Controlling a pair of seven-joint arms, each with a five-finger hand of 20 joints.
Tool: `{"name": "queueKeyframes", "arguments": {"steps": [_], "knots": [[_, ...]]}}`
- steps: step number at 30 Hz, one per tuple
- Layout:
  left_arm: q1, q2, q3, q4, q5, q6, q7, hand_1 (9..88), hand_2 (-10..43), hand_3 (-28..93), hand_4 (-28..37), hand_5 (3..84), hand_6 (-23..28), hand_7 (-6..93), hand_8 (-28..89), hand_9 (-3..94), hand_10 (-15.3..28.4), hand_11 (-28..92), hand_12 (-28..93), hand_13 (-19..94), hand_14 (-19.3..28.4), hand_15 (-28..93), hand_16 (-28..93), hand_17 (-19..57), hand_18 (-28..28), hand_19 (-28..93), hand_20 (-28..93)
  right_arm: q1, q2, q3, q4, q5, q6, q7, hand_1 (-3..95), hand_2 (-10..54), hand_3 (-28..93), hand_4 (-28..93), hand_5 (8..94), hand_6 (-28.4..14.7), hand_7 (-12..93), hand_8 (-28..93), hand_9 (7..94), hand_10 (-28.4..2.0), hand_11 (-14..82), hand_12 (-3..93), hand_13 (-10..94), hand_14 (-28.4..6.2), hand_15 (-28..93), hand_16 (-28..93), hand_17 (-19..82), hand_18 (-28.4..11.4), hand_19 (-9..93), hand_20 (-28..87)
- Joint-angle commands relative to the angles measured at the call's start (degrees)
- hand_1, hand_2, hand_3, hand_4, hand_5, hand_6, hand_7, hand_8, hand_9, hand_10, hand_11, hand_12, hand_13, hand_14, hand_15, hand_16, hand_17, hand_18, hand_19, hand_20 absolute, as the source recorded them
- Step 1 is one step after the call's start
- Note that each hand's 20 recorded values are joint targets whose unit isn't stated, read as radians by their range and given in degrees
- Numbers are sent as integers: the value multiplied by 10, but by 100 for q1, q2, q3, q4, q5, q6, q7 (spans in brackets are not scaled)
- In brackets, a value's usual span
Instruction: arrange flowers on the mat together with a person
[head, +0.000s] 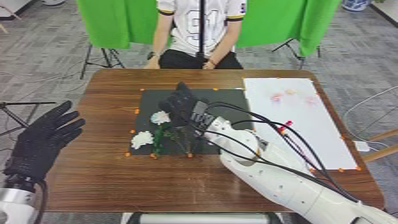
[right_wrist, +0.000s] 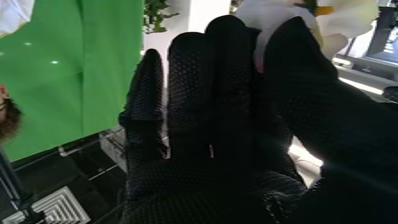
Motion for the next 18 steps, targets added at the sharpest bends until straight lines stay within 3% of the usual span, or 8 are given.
{"name": "queueKeyframes", "arguments": {"steps": [1,18], "knots": [[65,-34,-5,25,22,38,-72,243,-12,704,-263,330,42,148,-76,290,126,177,197,233,153,274,38,-80,227,447,120,95,51,92,-60,-126,-112,-4,460,-95,795,-283,551,49,577,-7,711,-59,260,532,570,-49,597,403,224,-150,632,441],[75,-53,-8,17,25,41,-53,244,-10,701,-262,329,41,149,-76,290,127,177,197,234,152,274,37,-80,227,448,121,-100,104,511,-404,-15,-498,-79,403,-95,801,-283,535,40,557,-8,656,-71,326,473,537,-69,650,300,205,-156,623,440]]}}
